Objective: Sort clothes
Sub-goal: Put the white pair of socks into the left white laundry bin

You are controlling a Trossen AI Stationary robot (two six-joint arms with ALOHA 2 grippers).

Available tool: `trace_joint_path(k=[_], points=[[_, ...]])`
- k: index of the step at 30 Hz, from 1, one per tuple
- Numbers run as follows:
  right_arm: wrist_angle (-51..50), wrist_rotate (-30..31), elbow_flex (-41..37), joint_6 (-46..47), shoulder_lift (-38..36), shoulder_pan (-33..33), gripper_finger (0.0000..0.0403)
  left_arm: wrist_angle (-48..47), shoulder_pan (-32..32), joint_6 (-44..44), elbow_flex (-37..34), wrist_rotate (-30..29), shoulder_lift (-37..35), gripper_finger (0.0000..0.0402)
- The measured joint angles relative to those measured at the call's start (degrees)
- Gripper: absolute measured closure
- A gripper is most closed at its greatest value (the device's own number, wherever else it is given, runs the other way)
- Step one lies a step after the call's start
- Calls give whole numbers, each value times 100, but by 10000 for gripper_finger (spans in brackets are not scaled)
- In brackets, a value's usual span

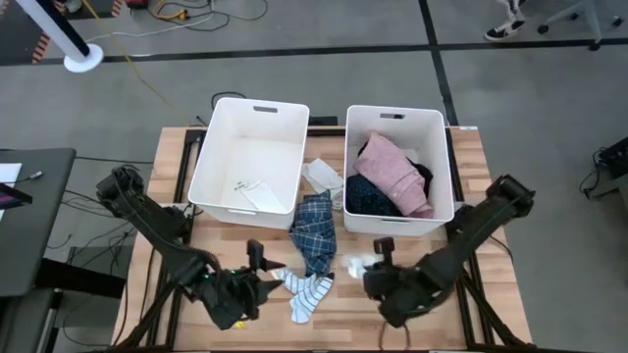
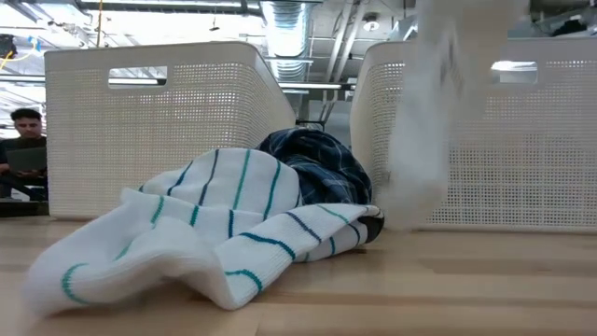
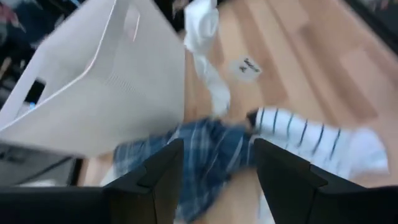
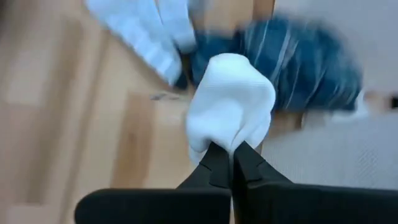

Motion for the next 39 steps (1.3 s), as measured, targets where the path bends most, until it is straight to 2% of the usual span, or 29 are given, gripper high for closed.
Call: trace_joint_path(k=[5, 10, 16, 22, 34, 39], points=[[797, 482, 37, -530, -472, 273, 402, 2490, 196, 1230, -723, -6, 2, 214], [1879, 676, 39, -1502, -791, 252, 402, 3967, 460, 2024, -956, 506, 2, 214], [2675, 720, 39, -2487, -987, 247, 403, 4226, 582, 2340, -939, 815, -6, 214], [2818, 746, 39, -2839, -1011, 246, 403, 4368, 596, 2339, -937, 992, -108, 214], [3451, 744, 39, -3622, -1009, 170, 403, 5244, 1129, 1633, -926, 2429, -113, 214], [3461, 742, 40, -3650, -1009, 114, 403, 5456, 1281, 1559, -926, 2465, -116, 206]])
